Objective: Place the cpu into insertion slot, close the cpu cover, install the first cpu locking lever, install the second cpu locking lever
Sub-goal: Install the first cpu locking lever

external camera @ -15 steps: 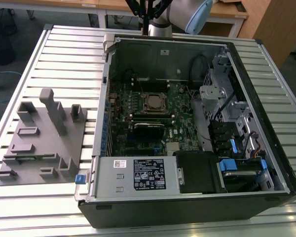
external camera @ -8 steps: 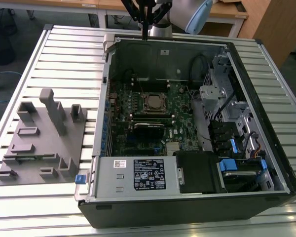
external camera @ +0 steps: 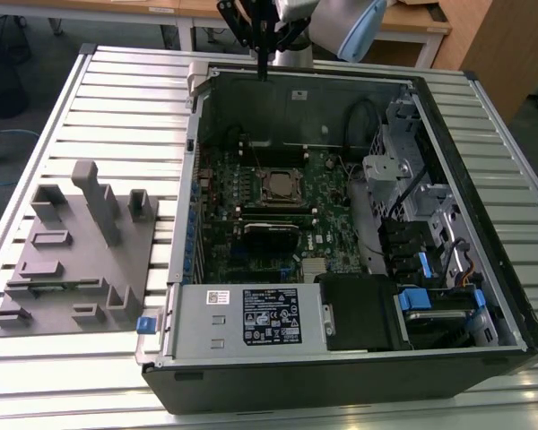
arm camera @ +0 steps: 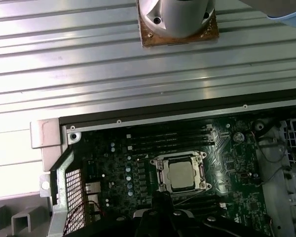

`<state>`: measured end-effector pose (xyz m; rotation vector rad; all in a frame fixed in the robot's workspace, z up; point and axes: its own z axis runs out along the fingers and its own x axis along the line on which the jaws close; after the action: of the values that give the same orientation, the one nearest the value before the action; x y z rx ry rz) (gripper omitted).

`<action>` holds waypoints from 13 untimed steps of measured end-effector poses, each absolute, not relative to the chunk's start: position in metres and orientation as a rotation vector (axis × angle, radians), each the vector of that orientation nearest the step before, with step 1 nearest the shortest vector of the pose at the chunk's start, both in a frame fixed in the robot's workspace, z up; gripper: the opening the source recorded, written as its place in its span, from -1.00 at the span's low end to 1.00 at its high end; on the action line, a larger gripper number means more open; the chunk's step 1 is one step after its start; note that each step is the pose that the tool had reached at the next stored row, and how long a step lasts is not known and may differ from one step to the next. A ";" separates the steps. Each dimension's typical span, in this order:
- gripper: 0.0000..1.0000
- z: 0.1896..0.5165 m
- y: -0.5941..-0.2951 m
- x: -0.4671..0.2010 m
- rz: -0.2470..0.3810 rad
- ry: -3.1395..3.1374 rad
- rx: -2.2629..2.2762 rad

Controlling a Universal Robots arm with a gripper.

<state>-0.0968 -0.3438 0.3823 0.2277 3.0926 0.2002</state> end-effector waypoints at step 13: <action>-0.80 0.373 -0.344 -0.098 0.251 3.091 0.229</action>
<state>-0.0979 -0.3439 0.3734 0.2288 3.0912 0.2513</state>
